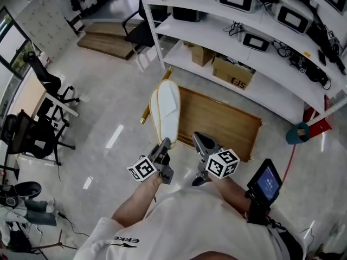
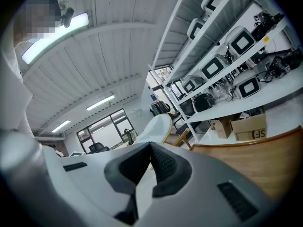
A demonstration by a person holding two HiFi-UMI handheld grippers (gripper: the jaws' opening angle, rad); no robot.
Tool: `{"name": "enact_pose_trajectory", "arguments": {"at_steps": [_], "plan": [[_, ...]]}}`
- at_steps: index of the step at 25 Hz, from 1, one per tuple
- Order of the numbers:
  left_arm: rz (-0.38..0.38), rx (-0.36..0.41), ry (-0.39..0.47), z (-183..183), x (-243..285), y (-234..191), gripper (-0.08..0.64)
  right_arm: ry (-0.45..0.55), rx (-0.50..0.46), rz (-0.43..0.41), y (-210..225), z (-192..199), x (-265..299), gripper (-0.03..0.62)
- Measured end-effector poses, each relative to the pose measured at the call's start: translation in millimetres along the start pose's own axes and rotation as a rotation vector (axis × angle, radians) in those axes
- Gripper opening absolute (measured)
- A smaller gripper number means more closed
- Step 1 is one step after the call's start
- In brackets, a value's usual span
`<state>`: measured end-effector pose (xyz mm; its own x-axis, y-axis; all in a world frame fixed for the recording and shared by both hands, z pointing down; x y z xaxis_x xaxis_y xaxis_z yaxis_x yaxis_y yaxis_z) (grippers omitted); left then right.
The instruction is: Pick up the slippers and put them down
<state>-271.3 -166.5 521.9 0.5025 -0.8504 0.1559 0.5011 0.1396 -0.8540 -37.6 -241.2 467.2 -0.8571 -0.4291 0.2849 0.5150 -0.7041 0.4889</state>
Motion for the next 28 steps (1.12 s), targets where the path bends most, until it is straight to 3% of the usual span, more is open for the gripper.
{"name": "enact_pose_trajectory", "arguments": {"at_steps": [11, 28], "plan": [[-0.063, -0.037, -0.003, -6.6, 50.9, -22.0, 0.063, -0.038, 0.032, -0.024, 55.5, -21.4, 22.4, 0.005], [-0.111, -0.153, -0.198, -29.7, 88.2, -105.9, 0.063, -0.13, 0.122, 0.098, 77.9, -22.3, 74.0, 0.005]]}}
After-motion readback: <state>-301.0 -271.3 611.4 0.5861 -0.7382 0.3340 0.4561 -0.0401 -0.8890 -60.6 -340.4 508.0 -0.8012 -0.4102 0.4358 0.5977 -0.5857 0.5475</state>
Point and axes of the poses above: the fingertips, and each gripper's own axes: x forward along the fingers, y to its right, z out of its underside, the point moved 10 cm from there along -x, backward along the fingers, and after that the axes turned 11 degrees about -y, right-handed, at the moved point
